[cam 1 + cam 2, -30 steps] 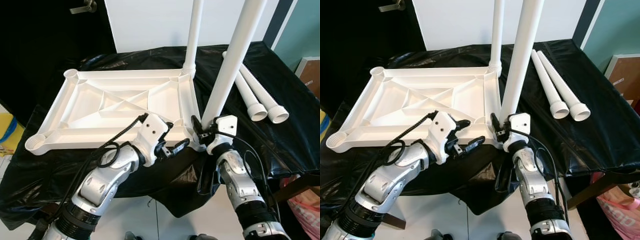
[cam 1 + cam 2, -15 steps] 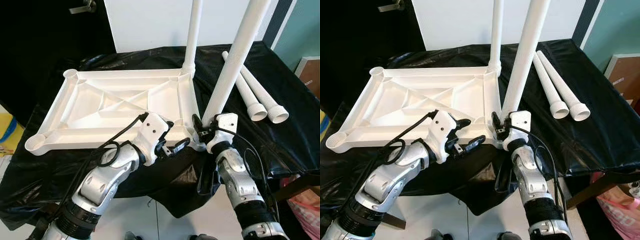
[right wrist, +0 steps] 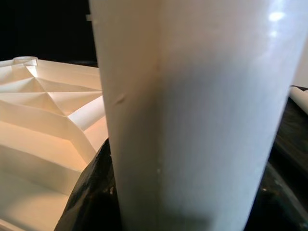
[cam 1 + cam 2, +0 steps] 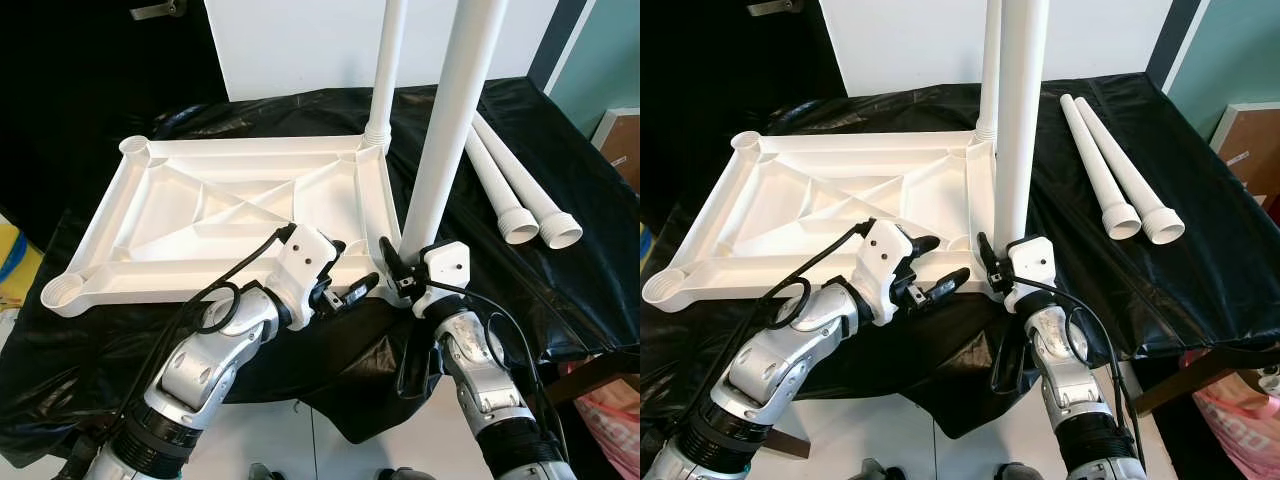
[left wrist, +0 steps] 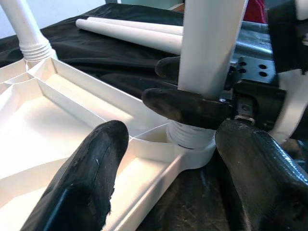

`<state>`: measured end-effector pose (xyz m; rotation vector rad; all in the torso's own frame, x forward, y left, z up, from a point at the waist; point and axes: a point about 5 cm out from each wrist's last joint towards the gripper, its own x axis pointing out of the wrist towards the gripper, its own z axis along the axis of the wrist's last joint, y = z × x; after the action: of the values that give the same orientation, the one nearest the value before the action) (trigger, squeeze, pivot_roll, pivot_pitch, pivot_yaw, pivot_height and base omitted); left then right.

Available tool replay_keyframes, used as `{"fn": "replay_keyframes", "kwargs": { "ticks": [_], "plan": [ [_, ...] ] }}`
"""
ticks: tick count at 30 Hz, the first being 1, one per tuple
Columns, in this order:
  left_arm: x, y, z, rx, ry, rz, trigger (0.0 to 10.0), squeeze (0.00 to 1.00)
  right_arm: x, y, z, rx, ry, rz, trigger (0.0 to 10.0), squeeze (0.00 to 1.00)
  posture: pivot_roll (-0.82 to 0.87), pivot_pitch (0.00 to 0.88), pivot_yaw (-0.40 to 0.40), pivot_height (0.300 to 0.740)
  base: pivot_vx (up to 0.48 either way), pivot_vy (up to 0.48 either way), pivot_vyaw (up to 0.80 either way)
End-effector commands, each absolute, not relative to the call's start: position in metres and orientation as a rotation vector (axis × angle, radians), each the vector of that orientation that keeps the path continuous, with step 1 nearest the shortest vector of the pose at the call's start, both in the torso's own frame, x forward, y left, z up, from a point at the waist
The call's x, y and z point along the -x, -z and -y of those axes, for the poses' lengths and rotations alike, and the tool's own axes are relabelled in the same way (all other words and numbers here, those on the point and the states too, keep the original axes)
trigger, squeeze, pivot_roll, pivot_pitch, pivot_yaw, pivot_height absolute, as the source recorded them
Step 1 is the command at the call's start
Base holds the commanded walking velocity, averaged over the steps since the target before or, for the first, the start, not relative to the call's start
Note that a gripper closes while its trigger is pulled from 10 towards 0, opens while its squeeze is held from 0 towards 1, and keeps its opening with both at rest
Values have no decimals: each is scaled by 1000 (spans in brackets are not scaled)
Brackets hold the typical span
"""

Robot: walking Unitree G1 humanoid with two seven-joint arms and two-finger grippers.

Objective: Building children table

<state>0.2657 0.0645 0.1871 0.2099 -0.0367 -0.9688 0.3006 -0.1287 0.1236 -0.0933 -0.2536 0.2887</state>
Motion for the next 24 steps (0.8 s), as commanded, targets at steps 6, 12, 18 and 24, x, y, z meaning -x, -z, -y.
{"fn": "replay_keyframes", "kwargs": {
  "ticks": [6,12,18,24],
  "plan": [
    [-262,-190,-60,-216,1059,50,10000,0,-297,-82,139,-10,-237,-12,10000,0,-75,98,51,740,0,0,0],
    [-263,-193,-59,-213,1057,64,10000,0,-300,-86,140,-15,-217,-5,10000,0,-77,90,45,740,0,0,0],
    [-266,-195,-58,-194,1050,78,10000,0,-300,-98,138,23,-265,58,10000,0,-80,84,40,740,0,0,0],
    [-270,-218,-46,-70,1141,141,10000,1000,-307,-138,136,108,-419,170,10000,0,-82,77,19,740,0,0,0]
  ]
}}
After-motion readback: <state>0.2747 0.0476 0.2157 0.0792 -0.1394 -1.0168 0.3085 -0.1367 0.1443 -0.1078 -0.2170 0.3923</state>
